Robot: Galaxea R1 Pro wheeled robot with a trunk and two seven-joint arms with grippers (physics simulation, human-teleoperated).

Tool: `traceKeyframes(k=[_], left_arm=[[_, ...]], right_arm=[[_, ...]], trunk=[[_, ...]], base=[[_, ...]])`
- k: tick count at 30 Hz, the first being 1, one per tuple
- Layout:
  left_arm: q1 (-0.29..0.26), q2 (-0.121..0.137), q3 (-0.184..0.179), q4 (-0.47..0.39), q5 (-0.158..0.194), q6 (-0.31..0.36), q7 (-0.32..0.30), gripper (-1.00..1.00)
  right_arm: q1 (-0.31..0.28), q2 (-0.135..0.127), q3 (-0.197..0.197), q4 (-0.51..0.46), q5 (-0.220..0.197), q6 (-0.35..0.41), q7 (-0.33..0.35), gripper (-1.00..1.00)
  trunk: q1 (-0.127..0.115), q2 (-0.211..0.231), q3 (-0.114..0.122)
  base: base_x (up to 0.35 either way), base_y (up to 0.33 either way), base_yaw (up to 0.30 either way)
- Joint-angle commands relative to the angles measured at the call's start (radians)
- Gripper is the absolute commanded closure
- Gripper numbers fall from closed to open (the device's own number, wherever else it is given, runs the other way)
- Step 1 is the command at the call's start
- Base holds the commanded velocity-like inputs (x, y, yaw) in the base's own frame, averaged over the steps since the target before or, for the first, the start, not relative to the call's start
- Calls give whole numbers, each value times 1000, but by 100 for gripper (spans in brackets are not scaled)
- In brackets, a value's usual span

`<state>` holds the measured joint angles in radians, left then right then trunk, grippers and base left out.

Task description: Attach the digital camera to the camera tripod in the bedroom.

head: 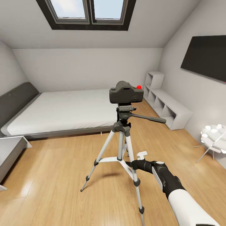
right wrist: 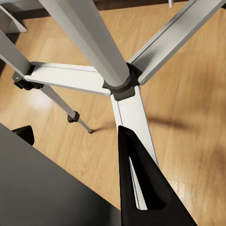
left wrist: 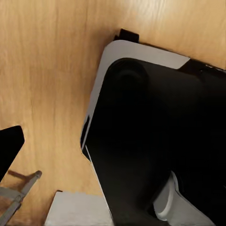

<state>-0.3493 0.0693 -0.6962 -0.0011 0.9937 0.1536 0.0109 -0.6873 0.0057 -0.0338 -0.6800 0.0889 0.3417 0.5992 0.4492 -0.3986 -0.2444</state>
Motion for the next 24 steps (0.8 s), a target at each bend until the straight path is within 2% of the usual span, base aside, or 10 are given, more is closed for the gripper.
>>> traceKeyframes(k=[1,3,4,8,16,17,24], left_arm=[[14,-5,-8,0,28,-6,35,-100],[38,-11,-8,0,62,-29,84,-100],[55,-16,-7,0,95,-51,117,-100],[78,-22,-7,1,161,-90,157,-100],[91,-30,-6,0,193,-123,165,-100],[93,-30,-6,1,197,-126,166,-100],[96,-32,-6,0,205,-132,167,-100]], right_arm=[[0,0,-3,45,95,-1,2,100],[0,0,-3,45,95,0,2,100],[0,0,-3,45,95,0,2,100],[0,0,-3,45,95,-1,2,100],[0,0,-3,45,102,-2,0,100],[0,0,-3,45,107,-2,0,-100],[0,0,-3,44,114,2,1,-100]], trunk=[[1,-1,-2],[1,-1,-2],[1,-1,-2],[1,-1,-2],[1,-1,-2],[1,-1,-2],[1,-1,-2]], base=[[0,0,0],[0,0,0],[0,0,0],[0,0,0],[0,0,0],[0,0,0],[0,0,0]])
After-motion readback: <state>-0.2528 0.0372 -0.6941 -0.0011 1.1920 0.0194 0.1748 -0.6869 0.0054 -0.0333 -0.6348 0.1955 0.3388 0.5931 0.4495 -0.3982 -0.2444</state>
